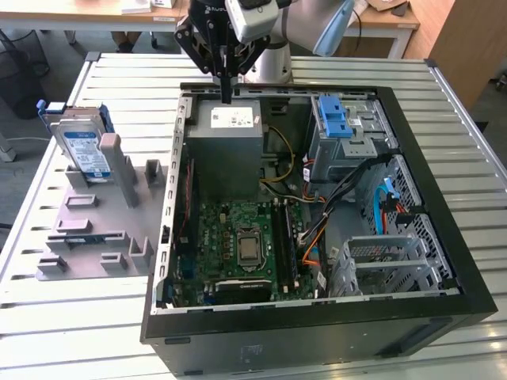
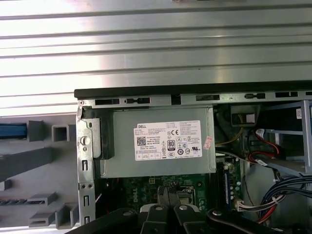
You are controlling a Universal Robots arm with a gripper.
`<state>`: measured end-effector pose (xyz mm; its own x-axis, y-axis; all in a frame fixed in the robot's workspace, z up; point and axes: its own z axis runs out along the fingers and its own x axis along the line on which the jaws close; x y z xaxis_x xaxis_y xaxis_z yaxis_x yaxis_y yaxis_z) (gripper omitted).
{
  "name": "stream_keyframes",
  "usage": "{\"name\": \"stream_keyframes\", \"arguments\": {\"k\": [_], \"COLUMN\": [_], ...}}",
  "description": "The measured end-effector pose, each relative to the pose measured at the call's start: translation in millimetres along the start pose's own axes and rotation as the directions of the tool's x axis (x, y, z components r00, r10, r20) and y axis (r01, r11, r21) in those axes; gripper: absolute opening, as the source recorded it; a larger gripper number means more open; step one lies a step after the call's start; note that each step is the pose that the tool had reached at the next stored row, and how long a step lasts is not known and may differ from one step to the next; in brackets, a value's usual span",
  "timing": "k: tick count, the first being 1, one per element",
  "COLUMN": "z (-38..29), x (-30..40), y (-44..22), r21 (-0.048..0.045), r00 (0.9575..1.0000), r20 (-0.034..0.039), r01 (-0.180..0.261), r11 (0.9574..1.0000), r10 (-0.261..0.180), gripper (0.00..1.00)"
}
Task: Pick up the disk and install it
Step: 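Reach for the disk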
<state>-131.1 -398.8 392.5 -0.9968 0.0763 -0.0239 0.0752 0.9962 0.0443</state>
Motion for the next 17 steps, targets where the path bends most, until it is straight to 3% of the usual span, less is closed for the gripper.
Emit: {"name": "stream_keyframes", "arguments": {"k": [17], "z": [-0.2], "x": [6.8], "y": [-0.5], "r21": [0.0000], "r00": [1.0000], "r20": [0.0000], "r01": [0.000], "r11": [1.0000], "r10": [0.000], "gripper": [0.11]}}
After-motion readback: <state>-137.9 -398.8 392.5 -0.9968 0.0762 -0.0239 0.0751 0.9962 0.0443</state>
